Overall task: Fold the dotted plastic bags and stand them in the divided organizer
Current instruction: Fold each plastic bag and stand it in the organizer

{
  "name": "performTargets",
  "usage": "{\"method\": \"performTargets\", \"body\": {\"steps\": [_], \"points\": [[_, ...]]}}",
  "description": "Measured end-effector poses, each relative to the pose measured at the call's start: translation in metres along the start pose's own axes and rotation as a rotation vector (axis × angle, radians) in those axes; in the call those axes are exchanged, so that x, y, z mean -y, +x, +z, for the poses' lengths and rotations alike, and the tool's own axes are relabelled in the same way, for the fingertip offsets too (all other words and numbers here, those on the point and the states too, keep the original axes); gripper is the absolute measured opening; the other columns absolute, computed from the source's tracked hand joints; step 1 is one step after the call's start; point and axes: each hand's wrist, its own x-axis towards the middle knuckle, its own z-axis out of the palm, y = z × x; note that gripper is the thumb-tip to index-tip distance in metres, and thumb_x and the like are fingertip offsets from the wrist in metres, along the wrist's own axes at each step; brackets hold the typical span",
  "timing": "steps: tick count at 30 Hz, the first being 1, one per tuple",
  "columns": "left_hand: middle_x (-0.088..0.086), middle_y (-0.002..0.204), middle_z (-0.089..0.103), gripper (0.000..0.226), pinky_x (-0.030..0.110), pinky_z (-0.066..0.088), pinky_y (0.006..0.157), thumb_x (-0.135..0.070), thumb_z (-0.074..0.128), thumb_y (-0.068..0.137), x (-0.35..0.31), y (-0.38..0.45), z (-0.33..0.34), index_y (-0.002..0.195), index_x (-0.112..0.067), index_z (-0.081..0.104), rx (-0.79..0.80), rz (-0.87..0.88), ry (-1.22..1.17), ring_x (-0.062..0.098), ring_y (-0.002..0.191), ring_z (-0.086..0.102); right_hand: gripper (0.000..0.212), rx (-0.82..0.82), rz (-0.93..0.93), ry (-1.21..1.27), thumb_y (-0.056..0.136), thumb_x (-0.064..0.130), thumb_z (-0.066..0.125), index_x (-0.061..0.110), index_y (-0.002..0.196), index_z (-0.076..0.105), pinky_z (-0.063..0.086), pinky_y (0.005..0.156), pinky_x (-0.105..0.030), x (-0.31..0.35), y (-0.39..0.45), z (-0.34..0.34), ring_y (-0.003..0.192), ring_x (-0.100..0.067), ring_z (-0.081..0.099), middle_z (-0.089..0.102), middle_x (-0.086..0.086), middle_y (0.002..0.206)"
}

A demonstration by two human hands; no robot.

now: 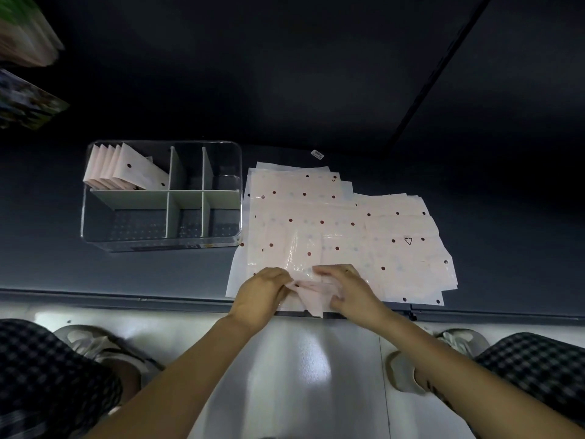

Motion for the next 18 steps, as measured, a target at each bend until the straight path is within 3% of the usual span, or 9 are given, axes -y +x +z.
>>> {"method": "performTargets", "body": {"steps": [3,5,7,9,10,13,18], "points": [[0.004,0.100,0.063,0.026,0.030,0.042,0.079,-0.027,0.047,0.097,0.000,0.008,0.004,0.101,-0.006,0.063,-0.001,-0.094,-0.029,0.020,0.097,0.053,0.054,0.075,-0.014,-0.123,0.075,0.014,0.069,0.023,0.126,0.053,0.030,0.101,-0.025,-0.002,0.005,0.007,0.115,-0.009,0.033,0.051,0.013,0.115],[0.005,0.097,0.061,0.031,0.033,0.042,0.079,-0.030,0.047,0.098,-0.001,0.011,0.005,0.098,-0.004,0.062,0.023,-0.135,-0.071,0.020,0.096,0.051,0.038,-0.007,0.027,-0.103,0.076,0.029,0.074,0.019,0.111,0.061,0.034,0.095,-0.031,0.003,0.010,0.012,0.104,-0.014,0.037,0.051,0.014,0.097],[0.003,0.087,0.057,0.030,0.029,0.038,0.075,-0.026,0.047,0.098,-0.003,0.013,0.005,0.090,-0.001,0.061,0.029,-0.181,-0.153,0.023,0.092,0.050,0.017,-0.108,0.082,-0.043,0.084,0.034,0.067,0.019,0.088,0.065,0.036,0.086,-0.032,0.009,0.017,0.016,0.093,-0.015,0.039,0.047,0.015,0.078],[-0.002,0.072,0.047,0.032,0.025,0.028,0.065,-0.022,0.050,0.097,-0.004,0.016,0.004,0.069,-0.007,0.055,0.008,-0.256,-0.250,0.025,0.081,0.047,0.035,-0.167,0.162,0.077,0.087,0.032,0.064,0.023,0.058,0.047,0.033,0.068,-0.029,0.015,0.021,0.016,0.077,-0.015,0.037,0.040,0.012,0.061],[-0.004,0.066,0.041,0.038,0.025,0.023,0.061,-0.023,0.052,0.096,-0.005,0.018,0.004,0.060,-0.012,0.045,-0.005,-0.307,-0.281,0.024,0.075,0.043,0.044,-0.192,0.194,0.127,0.088,0.031,0.064,0.022,0.053,0.038,0.029,0.061,-0.028,0.016,0.024,0.016,0.069,-0.014,0.035,0.037,0.010,0.056],[-0.002,0.068,0.038,0.048,0.026,0.022,0.059,-0.031,0.057,0.093,-0.005,0.026,0.003,0.055,-0.016,0.031,0.008,-0.434,-0.265,0.020,0.074,0.037,0.045,-0.228,0.252,0.181,0.088,0.033,0.062,0.015,0.052,0.043,0.026,0.055,-0.028,0.020,0.028,0.014,0.053,-0.010,0.033,0.041,0.007,0.050],[0.001,0.099,0.042,0.037,0.029,0.042,0.078,-0.046,0.060,0.088,-0.004,0.032,0.007,0.070,-0.015,0.051,0.060,-0.478,-0.142,0.019,0.100,0.045,0.044,-0.278,0.311,0.199,0.086,0.033,0.065,-0.004,0.065,0.054,0.025,0.055,-0.028,0.018,0.029,0.013,0.059,-0.016,0.035,0.045,-0.007,0.059]]}}
